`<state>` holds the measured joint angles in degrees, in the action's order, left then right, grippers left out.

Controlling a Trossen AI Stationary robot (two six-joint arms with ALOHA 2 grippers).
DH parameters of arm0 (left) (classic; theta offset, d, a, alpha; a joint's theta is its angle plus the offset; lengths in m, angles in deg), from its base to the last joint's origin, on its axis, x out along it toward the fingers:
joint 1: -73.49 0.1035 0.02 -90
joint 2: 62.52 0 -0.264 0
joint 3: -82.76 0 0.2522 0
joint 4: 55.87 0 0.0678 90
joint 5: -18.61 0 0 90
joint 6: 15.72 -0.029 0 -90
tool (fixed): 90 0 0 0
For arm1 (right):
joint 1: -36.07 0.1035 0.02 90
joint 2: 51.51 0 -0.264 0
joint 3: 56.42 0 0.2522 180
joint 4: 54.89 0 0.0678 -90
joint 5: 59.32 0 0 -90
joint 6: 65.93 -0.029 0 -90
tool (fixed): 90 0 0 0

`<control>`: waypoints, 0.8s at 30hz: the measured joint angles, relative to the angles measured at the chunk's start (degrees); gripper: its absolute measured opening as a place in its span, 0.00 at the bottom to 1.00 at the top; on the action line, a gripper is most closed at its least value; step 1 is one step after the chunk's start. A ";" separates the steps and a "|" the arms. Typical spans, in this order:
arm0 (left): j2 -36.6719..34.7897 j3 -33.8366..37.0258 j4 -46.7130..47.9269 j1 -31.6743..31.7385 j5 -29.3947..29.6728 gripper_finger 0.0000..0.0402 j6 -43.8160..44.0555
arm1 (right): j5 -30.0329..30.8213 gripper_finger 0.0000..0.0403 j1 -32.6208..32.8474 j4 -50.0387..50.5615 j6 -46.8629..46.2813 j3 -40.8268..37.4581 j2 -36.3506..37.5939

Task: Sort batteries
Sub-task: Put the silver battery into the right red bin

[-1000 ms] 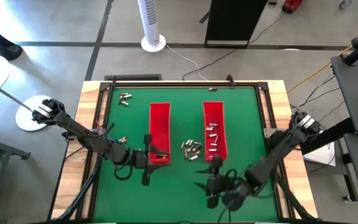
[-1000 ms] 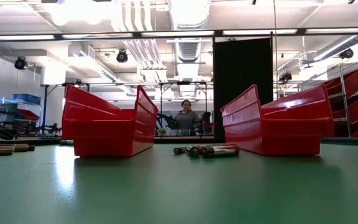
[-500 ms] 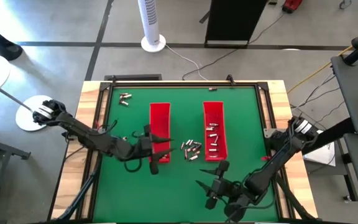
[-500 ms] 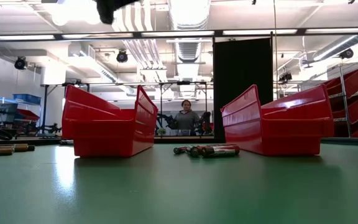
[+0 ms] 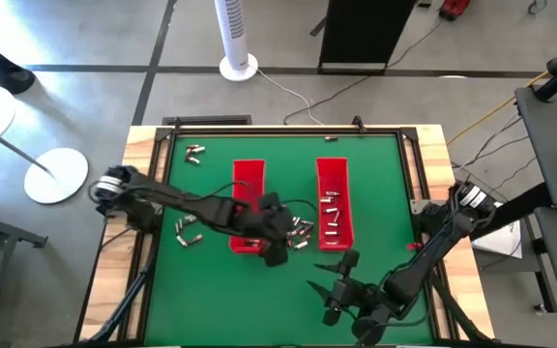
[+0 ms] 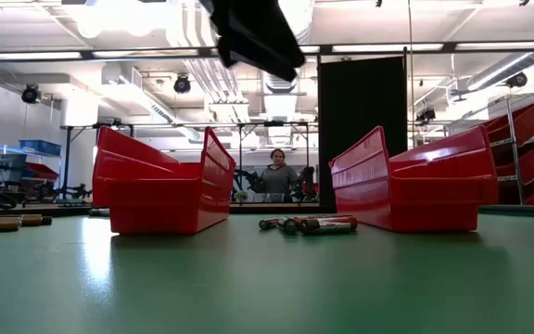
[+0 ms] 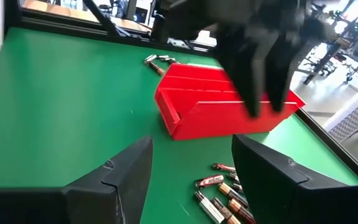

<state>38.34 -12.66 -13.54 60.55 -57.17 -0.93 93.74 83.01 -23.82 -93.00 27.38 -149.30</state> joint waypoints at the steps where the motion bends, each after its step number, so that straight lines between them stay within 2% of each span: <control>1: 1.74 -2.03 1.64 0.48 -4.04 0.38 -0.20 | -0.02 0.53 0.45 0.40 -0.06 0.00 0.32; 3: 4.71 -5.51 4.19 1.41 -10.62 0.38 -0.24 | -0.01 0.54 1.52 2.24 -1.12 0.00 1.47; 4: 5.98 -6.94 5.75 1.67 -11.42 0.38 -0.27 | 0.00 0.54 1.99 3.22 -2.18 0.00 2.11; 10: 12.68 -12.79 15.45 1.98 -6.17 0.39 -2.93 | 1.60 0.53 4.76 7.97 -6.99 0.02 3.72; 15: 16.88 -15.68 16.83 2.77 -8.08 0.39 -5.88 | 2.62 0.53 5.40 8.80 -7.47 0.02 3.88; 24: 21.51 -18.12 22.20 7.48 -7.71 0.39 -8.33 | 2.72 0.53 5.35 9.22 -7.50 0.02 3.88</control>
<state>59.85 -30.79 8.65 68.03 -64.87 -9.26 96.46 88.37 -14.60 -100.50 27.40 -145.42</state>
